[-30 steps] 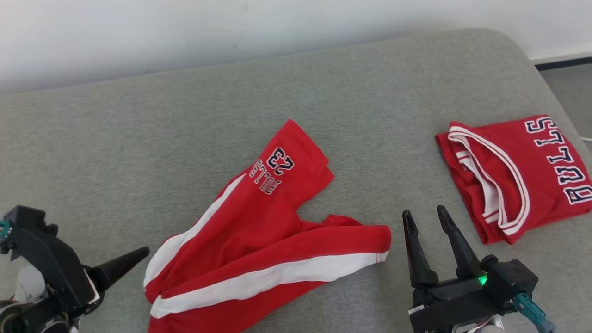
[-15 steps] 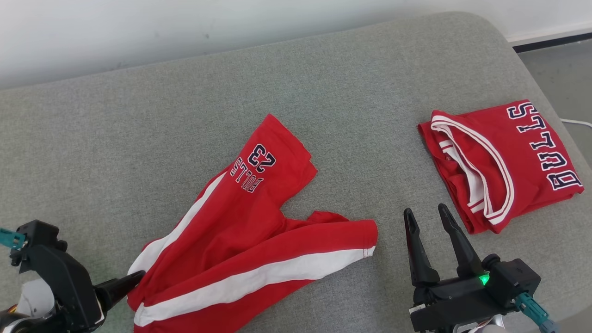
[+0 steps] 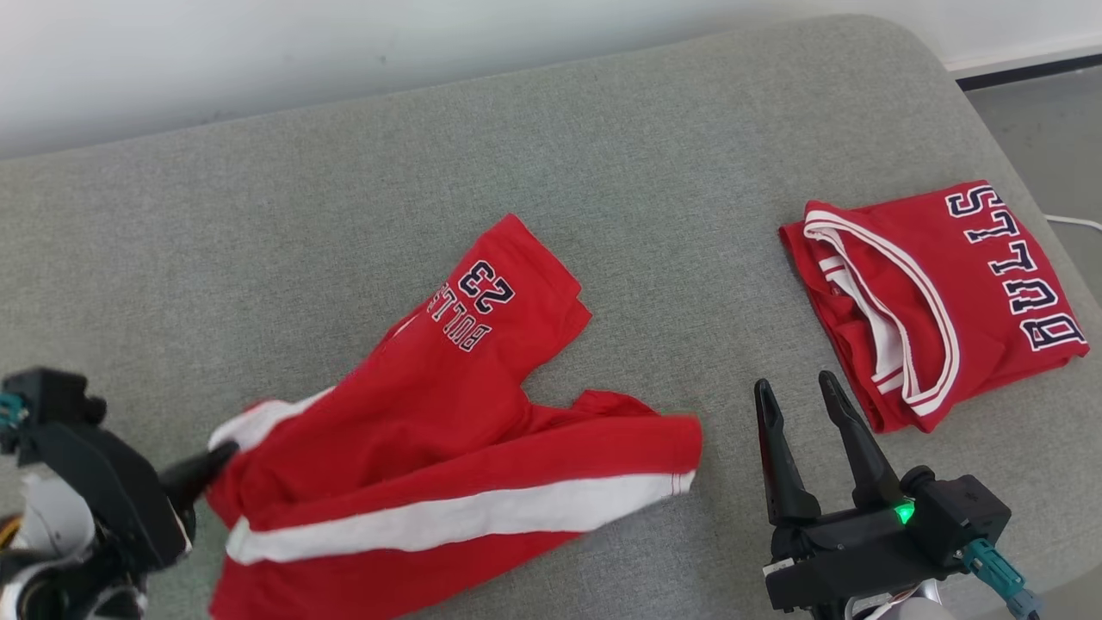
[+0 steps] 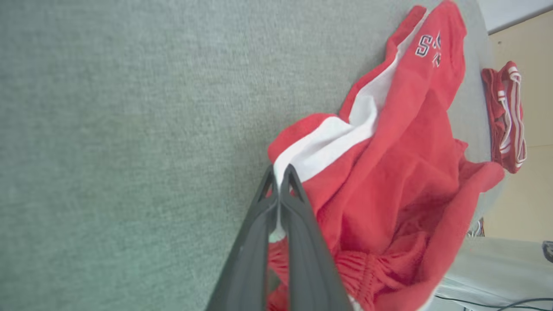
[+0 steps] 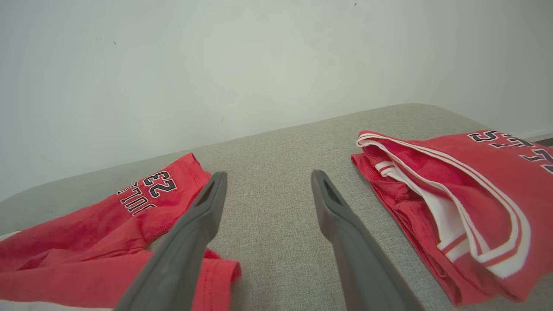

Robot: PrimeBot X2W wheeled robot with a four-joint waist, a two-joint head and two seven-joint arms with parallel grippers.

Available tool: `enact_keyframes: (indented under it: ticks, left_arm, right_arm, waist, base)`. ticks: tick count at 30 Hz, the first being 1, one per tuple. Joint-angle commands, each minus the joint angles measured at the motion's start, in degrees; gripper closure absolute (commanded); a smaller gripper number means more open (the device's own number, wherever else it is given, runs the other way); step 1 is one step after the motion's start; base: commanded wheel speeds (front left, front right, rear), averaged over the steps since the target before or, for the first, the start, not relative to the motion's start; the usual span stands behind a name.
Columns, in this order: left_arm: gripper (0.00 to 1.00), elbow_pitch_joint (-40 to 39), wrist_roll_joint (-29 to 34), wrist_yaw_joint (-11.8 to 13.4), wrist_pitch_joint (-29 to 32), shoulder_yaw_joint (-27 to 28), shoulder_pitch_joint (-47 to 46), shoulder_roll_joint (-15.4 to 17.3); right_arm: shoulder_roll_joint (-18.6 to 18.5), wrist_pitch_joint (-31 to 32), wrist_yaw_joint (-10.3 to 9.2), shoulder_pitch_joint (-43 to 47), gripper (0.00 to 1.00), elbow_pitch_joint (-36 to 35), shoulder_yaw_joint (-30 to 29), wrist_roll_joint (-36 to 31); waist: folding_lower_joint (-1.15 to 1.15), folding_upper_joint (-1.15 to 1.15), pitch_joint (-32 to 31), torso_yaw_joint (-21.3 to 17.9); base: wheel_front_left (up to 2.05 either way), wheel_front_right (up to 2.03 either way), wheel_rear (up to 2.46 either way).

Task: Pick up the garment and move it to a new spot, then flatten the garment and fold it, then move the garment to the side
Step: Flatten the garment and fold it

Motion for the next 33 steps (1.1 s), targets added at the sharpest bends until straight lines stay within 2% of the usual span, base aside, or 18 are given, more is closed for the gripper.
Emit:
enact_keyframes:
  ticks: [1,9,16,23,32,33]
  left_arm:
    - [1.0,0.77,1.51,-1.19,-2.58,0.46,-1.8,-0.38]
    - [1.0,5.52,6.25,-4.25,-11.4,0.19,-7.06,-1.79]
    - [1.0,9.44,8.91,-5.09,-16.88,-0.33,-9.08,-2.64]
    - [1.0,14.42,11.67,-4.56,-22.31,-0.46,-10.33,-3.81]
    - [1.0,20.08,14.67,-1.7,-28.59,0.28,-11.66,-4.87]
    - [0.69,20.47,14.78,-2.05,-29.19,0.17,-11.77,-5.15]
  right_arm:
    - [0.01,0.01,-0.13,-0.11,0.0,-0.16,-0.03,0.21]
    - [0.01,0.01,-0.13,-0.98,0.0,-0.28,0.28,0.53]
    - [0.01,0.01,-0.13,-0.53,0.0,0.15,-0.16,0.18]
    - [0.01,0.02,-0.13,-0.49,0.0,0.5,-0.22,-0.43]
    - [0.01,0.02,-0.14,0.45,0.0,0.8,0.06,-0.53]
    - [0.01,0.02,-0.14,0.54,0.0,0.89,0.06,-0.58]
  waist:
    - [0.0,0.0,0.32,0.03]
    - [0.0,0.0,1.2,-0.17]
    - [0.0,0.0,0.39,-0.05]
    - [0.0,0.0,-1.33,0.96]
    - [0.0,0.0,-2.96,1.91]
    - [0.0,0.0,-3.23,2.02]
  base:
    - [0.0,0.0,0.0]
    - [0.0,0.0,0.0]
    - [0.0,0.0,0.0]
    - [0.0,0.0,0.0]
    - [0.0,0.0,0.0]
    - [0.0,0.0,0.0]
